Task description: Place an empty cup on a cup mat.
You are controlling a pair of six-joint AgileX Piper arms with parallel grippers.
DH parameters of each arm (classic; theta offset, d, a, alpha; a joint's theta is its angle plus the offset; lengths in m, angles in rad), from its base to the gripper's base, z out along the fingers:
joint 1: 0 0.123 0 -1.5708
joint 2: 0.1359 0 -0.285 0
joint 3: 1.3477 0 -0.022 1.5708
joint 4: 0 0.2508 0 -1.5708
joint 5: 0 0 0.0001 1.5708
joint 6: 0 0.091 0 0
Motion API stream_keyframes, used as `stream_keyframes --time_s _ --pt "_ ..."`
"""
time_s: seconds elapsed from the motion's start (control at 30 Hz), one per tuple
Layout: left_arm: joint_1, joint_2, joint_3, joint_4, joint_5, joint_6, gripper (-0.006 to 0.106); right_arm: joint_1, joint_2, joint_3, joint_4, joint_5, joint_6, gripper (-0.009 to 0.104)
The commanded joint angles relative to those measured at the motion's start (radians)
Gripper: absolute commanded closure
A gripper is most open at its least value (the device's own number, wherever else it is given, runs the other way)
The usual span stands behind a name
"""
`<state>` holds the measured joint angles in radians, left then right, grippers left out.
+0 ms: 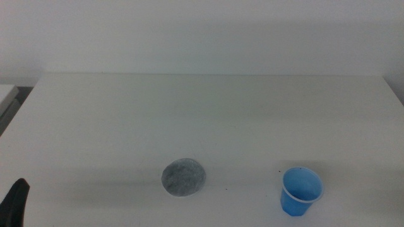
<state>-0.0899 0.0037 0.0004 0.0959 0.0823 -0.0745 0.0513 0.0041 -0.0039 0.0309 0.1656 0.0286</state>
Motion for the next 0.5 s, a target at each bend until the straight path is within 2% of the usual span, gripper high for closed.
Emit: stream_keyframes --time_s 0.0,0.17,0.33,0.47 --pt "0.000 -0.004 0.000 -0.007 -0.012 -0.003 0.007 -0.003 -0.004 -0.014 -0.001 0.042 -0.003 0.007" --pt "0.000 -0.004 0.000 -0.007 -0.012 -0.003 0.007 -0.001 0.088 -0.224 -0.003 0.210 -0.003 0.007" --pt "0.000 -0.004 0.000 -0.007 -0.012 -0.003 0.007 -0.001 0.320 -0.440 -0.003 0.222 -0.003 0.007" --pt "0.000 -0.004 0.000 -0.007 -0.012 -0.003 0.007 -0.001 0.565 -0.640 -0.003 0.384 -0.003 0.007"
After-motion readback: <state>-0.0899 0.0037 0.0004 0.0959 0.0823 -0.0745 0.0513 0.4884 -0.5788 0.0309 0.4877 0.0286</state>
